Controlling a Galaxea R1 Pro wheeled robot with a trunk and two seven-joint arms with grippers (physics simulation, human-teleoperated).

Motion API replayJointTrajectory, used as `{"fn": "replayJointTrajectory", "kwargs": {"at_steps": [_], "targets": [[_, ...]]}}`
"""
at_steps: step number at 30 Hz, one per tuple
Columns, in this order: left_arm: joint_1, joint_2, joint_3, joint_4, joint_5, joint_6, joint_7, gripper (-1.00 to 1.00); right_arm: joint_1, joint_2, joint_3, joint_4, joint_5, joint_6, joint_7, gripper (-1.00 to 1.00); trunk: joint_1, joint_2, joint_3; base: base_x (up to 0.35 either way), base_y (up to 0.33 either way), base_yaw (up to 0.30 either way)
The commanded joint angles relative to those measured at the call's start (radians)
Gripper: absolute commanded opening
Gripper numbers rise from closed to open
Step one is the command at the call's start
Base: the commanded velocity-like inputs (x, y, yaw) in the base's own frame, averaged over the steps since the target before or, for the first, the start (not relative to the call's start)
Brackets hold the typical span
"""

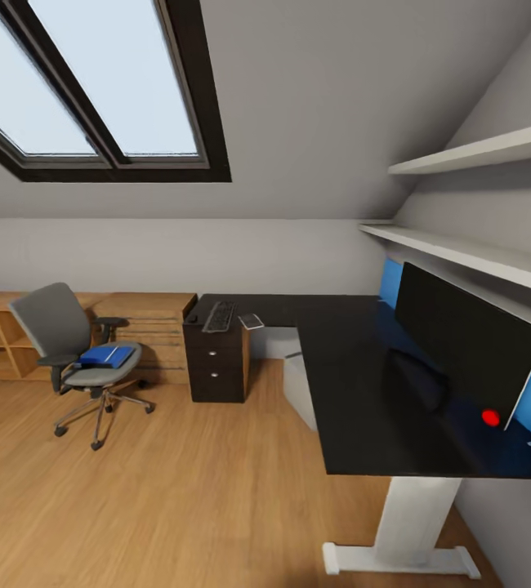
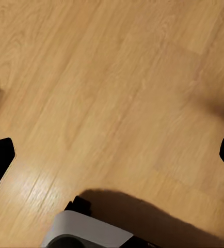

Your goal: In the bedroom, organize the workspace by keeping the computer under the desk, ensuring the monitor is on the desk, placing the keyboard on the desk next to the monitor, placing the mouse on the desk next to the keyboard, moving the folder from the swivel chair onto the desk next to the mouse, stacking the notebook on top of the folder with the pen on top of the notebook, and positioning the swivel chair next to the desk.

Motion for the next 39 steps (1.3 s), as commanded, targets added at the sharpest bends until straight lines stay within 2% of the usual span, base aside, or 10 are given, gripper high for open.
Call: {"fn": "replayJointTrajectory", "kwargs": {"at_steps": [1, 11, 19, 28, 39], "targets": [[0.0, 0.0, -0.006, 0.003, 0.005, 0.004, 0.008, 1.0, -0.001, 0.0, 0.008, 0.001, -0.01, -0.005, -0.003, 1.0, 0.001, -0.001, -0.001, 0.177, 0.312, 0.0], [0.0, -0.019, -0.007, 0.017, 0.004, 0.002, 0.008, 1.0, -0.001, -0.001, 0.008, 0.0, -0.012, -0.007, -0.003, 1.0, 0.001, -0.001, -0.001, 0.238, 0.264, 0.0], [0.0, -0.024, -0.008, 0.024, 0.003, 0.002, 0.008, 1.0, -0.001, -0.003, 0.008, 0.0, -0.012, -0.008, -0.002, 1.0, 0.001, -0.001, -0.001, 0.283, 0.183, -0.036], [0.0, -0.027, -0.008, 0.026, 0.003, 0.001, 0.009, 1.0, -0.001, -0.006, 0.008, 0.0, -0.012, -0.008, -0.002, 1.0, 0.001, -0.001, 0.001, 0.326, 0.041, -0.218], [0.0, -0.027, -0.006, 0.027, 0.003, -0.008, 0.01, 1.0, -0.001, -0.006, 0.008, 0.0, -0.012, -0.008, 0.0, 1.0, 0.001, -0.001, 0.001, 0.213, 0.269, -0.242]]}}
